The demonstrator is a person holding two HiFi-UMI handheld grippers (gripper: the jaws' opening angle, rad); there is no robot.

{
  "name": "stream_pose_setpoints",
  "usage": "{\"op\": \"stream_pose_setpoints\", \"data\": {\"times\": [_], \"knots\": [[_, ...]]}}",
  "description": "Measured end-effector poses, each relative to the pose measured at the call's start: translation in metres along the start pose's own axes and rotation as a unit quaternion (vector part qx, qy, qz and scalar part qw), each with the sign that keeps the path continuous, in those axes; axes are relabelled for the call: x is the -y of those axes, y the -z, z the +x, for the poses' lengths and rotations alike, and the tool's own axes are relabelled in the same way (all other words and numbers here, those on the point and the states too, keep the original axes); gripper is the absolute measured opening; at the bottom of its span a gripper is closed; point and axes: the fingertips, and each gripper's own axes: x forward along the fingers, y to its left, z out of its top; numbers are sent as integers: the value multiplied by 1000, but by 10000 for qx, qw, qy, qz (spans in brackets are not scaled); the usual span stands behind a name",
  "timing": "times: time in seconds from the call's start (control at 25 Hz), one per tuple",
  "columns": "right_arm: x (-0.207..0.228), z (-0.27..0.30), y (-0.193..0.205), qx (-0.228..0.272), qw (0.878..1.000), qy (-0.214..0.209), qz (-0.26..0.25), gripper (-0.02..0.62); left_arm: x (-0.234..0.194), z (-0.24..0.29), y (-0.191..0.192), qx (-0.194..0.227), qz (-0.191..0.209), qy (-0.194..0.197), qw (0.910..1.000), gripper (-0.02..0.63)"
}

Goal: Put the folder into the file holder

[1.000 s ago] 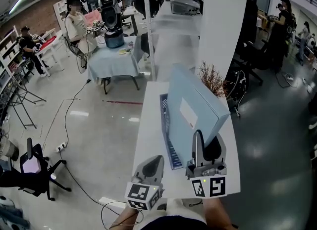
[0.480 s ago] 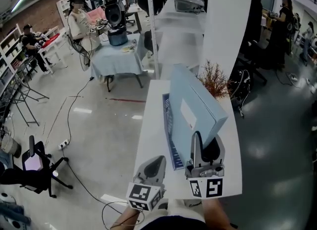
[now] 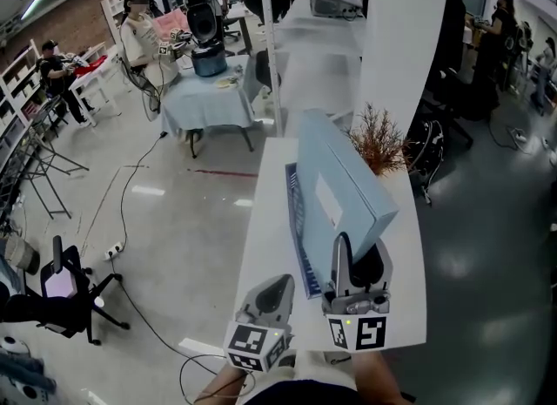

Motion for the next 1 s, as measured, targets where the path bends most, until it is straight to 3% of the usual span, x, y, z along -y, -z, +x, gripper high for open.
{"op": "stream_pose_setpoints", "data": {"times": [1.0], "knots": [[-7, 0, 12, 181, 9991, -376, -85, 160, 3, 12, 1, 9, 41, 33, 10000, 5]]}}
